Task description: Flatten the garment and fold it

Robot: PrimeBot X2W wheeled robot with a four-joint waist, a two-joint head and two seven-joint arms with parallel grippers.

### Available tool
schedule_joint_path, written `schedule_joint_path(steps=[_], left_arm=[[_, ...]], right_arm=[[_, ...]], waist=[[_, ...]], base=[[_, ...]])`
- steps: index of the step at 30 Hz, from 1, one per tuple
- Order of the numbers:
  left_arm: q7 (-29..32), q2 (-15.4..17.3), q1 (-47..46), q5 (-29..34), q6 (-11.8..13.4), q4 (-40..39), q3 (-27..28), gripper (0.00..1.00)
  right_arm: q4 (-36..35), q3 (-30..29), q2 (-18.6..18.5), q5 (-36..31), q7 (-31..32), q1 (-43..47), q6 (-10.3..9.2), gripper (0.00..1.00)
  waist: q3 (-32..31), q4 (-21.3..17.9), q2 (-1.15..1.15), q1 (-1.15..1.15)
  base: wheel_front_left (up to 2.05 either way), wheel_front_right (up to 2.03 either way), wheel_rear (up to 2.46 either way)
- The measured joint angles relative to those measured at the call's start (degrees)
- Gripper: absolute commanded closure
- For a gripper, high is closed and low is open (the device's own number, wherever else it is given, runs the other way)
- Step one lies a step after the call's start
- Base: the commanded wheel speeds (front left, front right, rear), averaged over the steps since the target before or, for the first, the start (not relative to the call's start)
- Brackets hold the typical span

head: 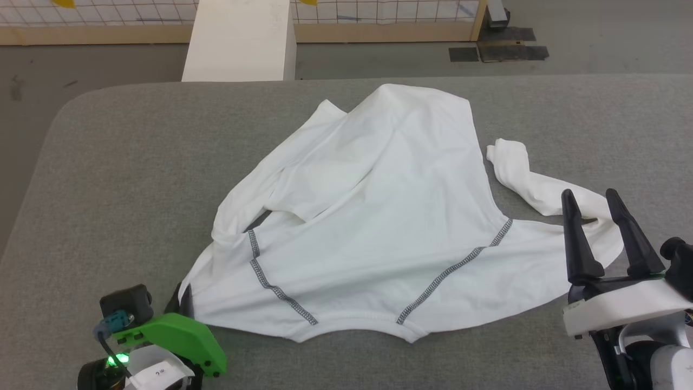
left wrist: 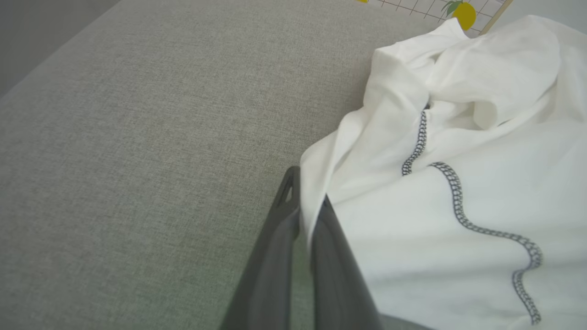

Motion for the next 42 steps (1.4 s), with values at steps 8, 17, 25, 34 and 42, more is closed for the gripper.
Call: schedule_joint_path(steps=[8, 17, 25, 34, 42], left_arm=[[-4.3, -0.7, 0.6, -2.1, -2.2, 0.0, -0.1, 0.0], [2.0, 2.2, 2.9, -1.0, -2.7, -4.1, -2.9, 0.0], [9.2, 2.4, 2.1, -1.3, -1.6, -1.3, -4.4, 0.0], [11.2, 1.5, -1.8, -2.7, -1.5, 4.2, -4.5, 0.0], [13.2, 1.3, -2.4, -5.1, -3.1, 4.9, -4.9, 0.39]], right_arm=[[-0.6, -0.4, 0.0, 0.1, 1.2, 0.3, 0.0, 0.0], [-1.6, -1.7, 0.0, 0.6, 1.5, 1.1, 0.0, 0.0], [-1.6, -1.0, 0.0, 1.1, 1.4, 1.1, 0.0, 0.0], [-1.3, -0.4, 0.0, 1.6, 1.1, 1.1, 0.0, 0.0], [-1.1, -0.7, 0.0, 1.6, 1.0, 1.1, 0.0, 0.0]], waist=[[-0.7, 0.9, 0.0, 0.0], [-0.8, 1.6, 0.0, 0.0], [0.2, 1.8, 0.0, 0.0], [1.4, -0.2, 0.0, 0.0], [2.0, -1.6, 0.0, 0.0]], base=[[0.0, 0.0, 0.0], [0.0, 0.0, 0.0], [0.0, 0.0, 0.0], [0.0, 0.0, 0.0], [0.0, 0.0, 0.0]])
